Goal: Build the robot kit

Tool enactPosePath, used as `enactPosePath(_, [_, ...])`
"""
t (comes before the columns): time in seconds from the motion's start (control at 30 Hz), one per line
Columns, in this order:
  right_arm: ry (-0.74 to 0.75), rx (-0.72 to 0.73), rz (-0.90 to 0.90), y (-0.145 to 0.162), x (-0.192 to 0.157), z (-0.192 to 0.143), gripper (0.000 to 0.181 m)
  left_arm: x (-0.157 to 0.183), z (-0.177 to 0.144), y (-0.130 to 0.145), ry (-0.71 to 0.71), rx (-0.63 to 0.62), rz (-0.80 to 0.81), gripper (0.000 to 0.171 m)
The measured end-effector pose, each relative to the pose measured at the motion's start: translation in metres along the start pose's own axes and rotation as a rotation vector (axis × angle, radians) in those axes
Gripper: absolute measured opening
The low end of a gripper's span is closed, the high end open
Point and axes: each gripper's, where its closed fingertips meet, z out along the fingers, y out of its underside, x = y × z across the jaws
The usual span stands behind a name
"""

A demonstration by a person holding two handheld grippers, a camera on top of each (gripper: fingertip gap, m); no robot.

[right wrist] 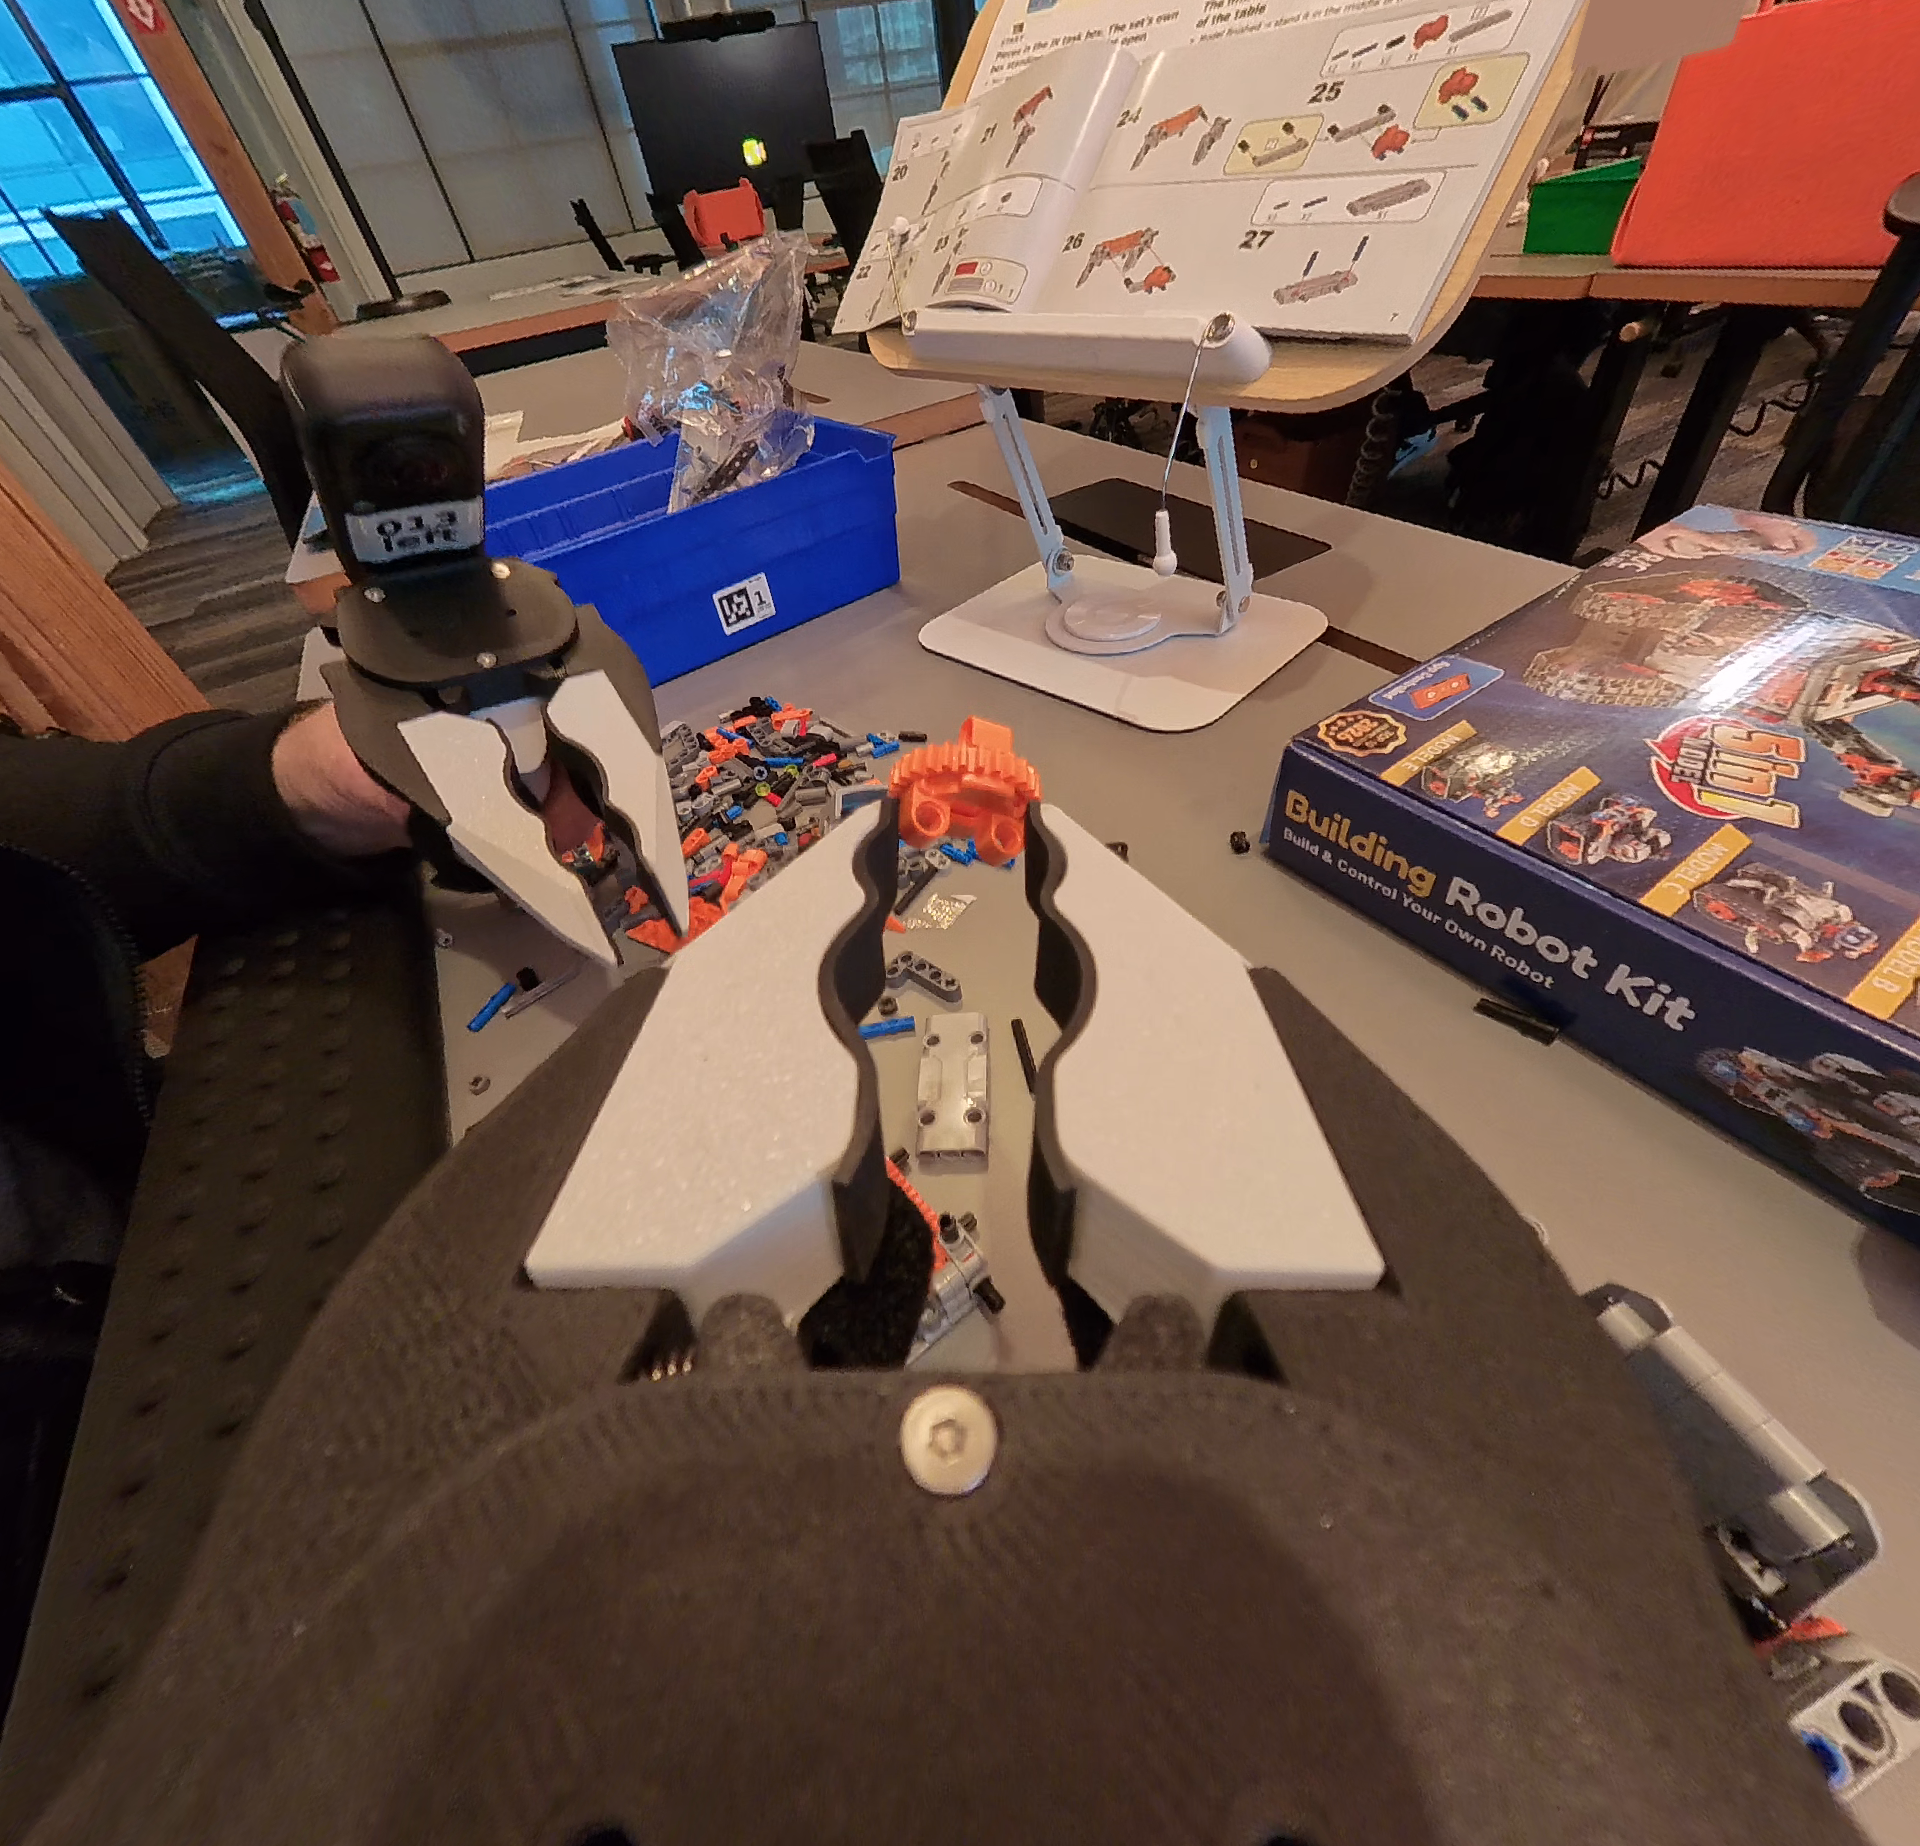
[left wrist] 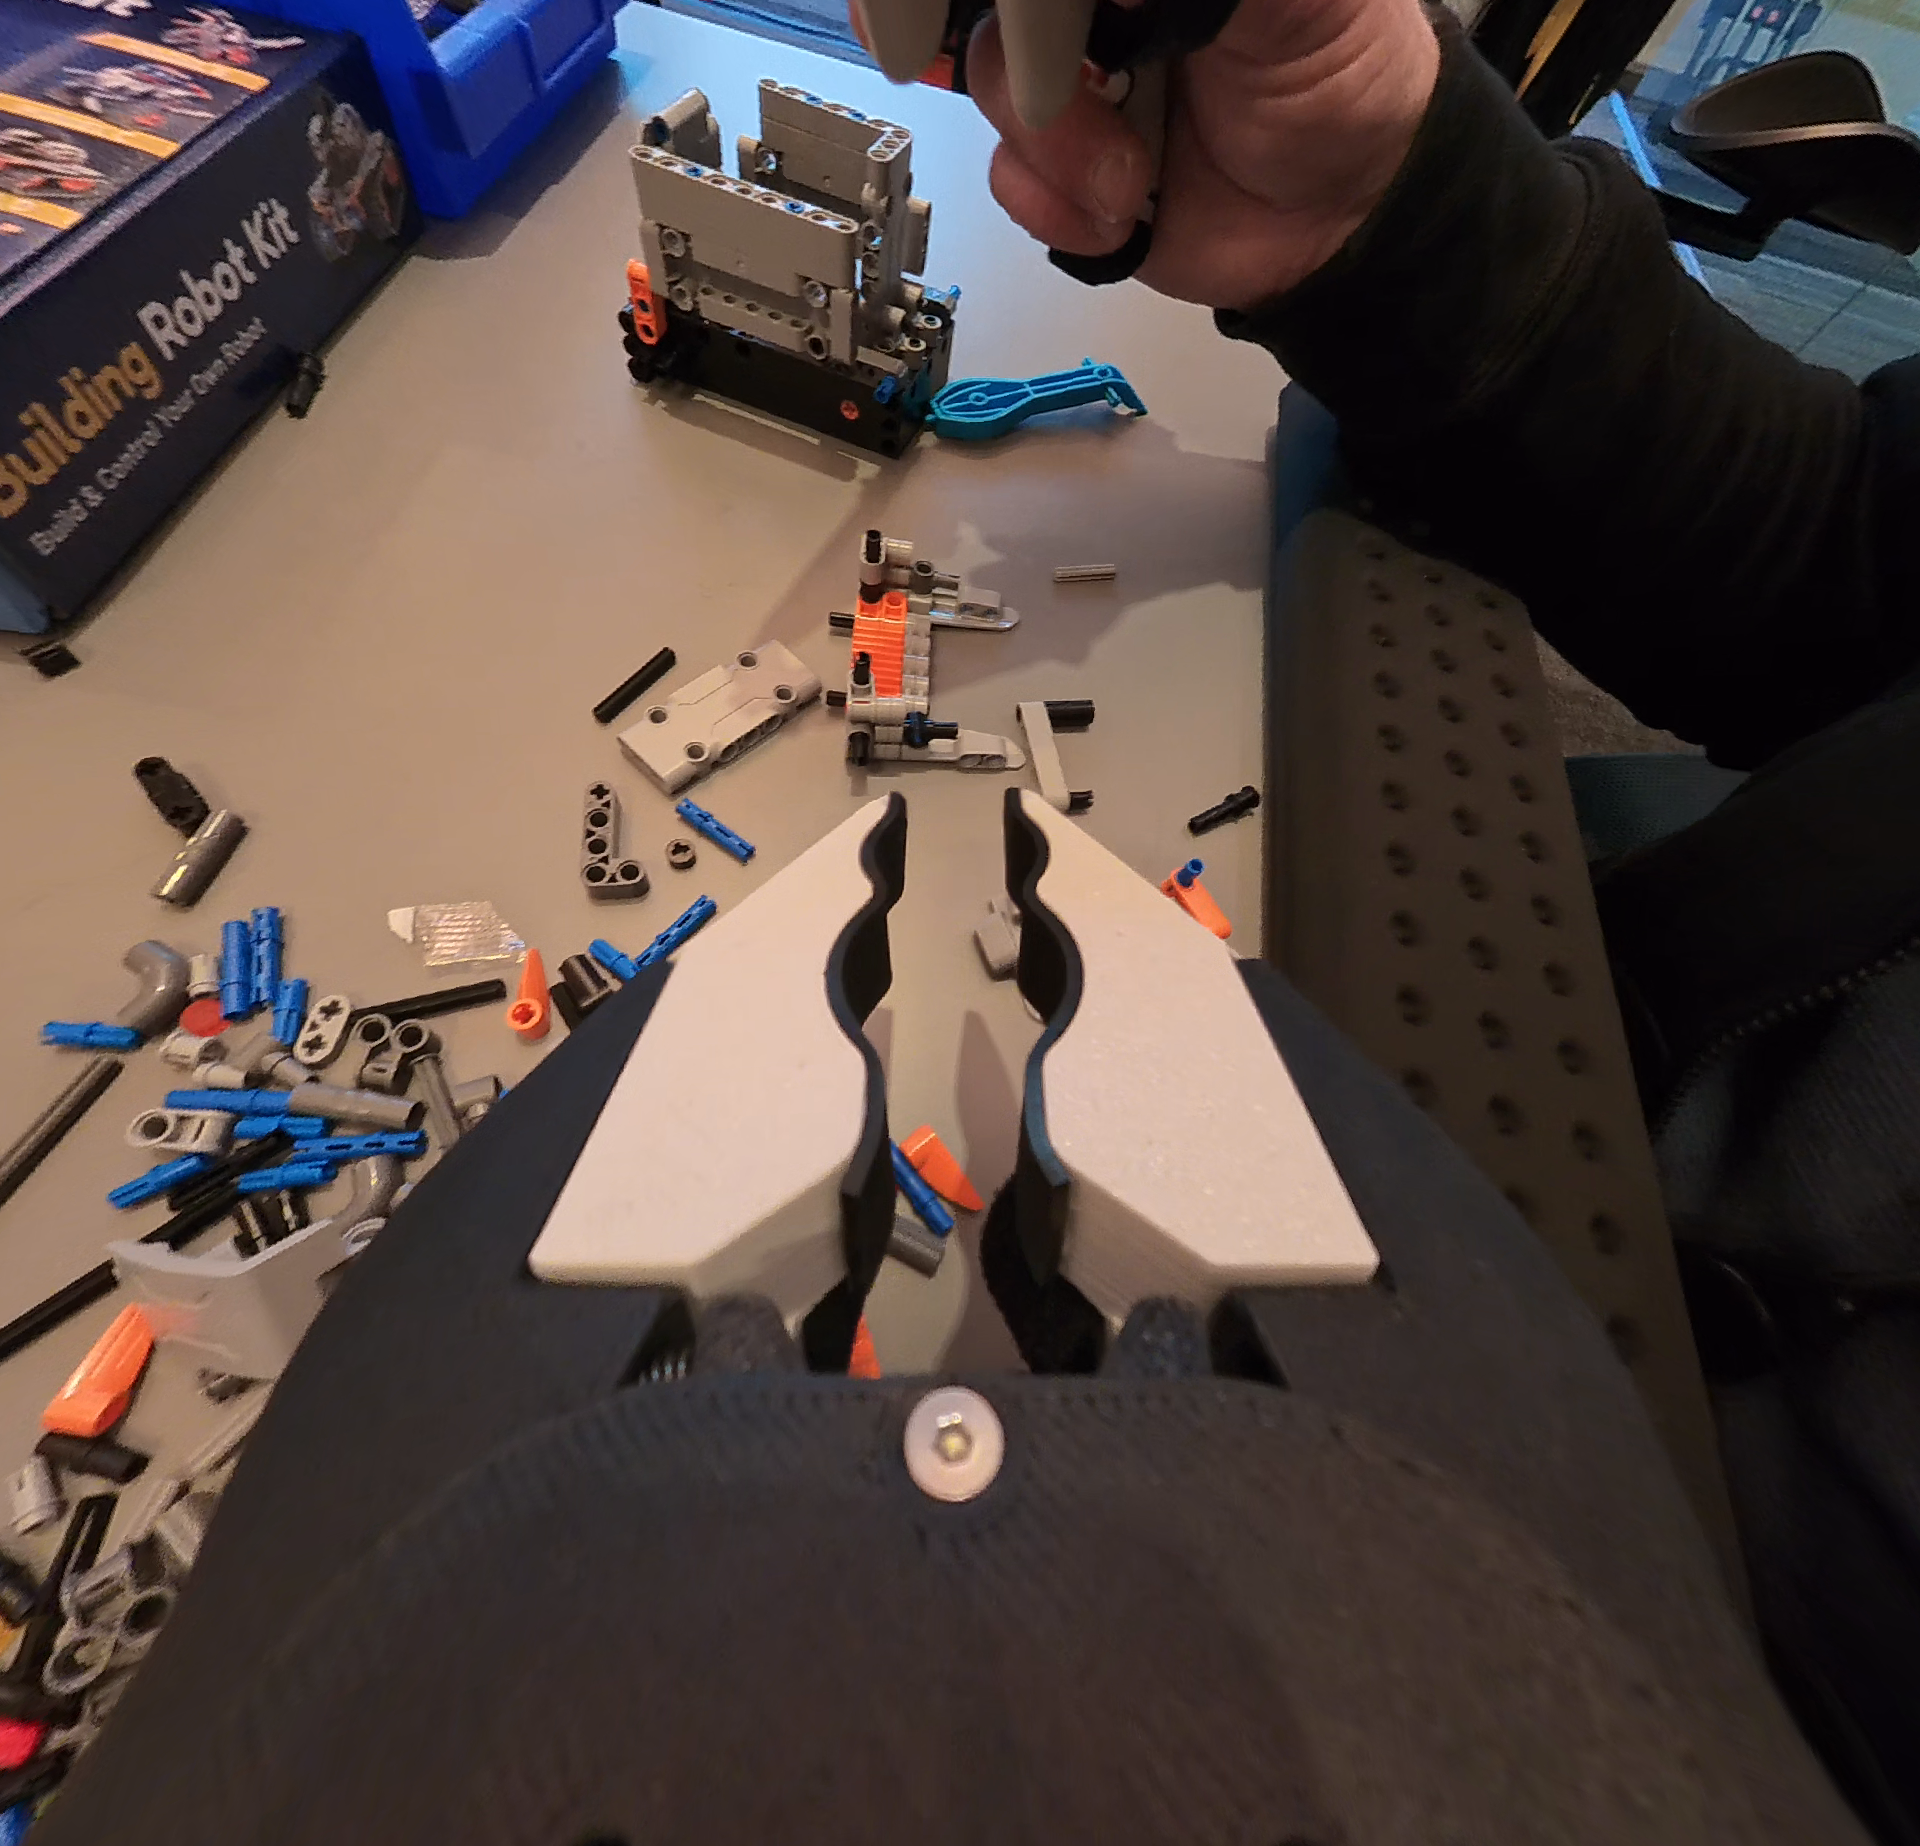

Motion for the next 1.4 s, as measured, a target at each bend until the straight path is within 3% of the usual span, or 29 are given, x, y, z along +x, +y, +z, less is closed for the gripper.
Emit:
enactPosePath(0.73, [0.071,-0.073,0.000,0.030,-0.012,-0.026,0.022,-0.009,-0.013,-0.003,-0.067,0.016,0.017,0.017])
enactPosePath(0.97, [0.064,-0.157,0.021,0.060,-0.028,-0.040,0.022,-0.017,-0.025,0.001,-0.112,0.018,0.002,0.017])
enactPosePath(1.4, [0.014,-0.476,-0.002,0.132,-0.060,-0.055,0.022,-0.022,-0.033,0.026,-0.131,-0.075,-0.016,0.017])
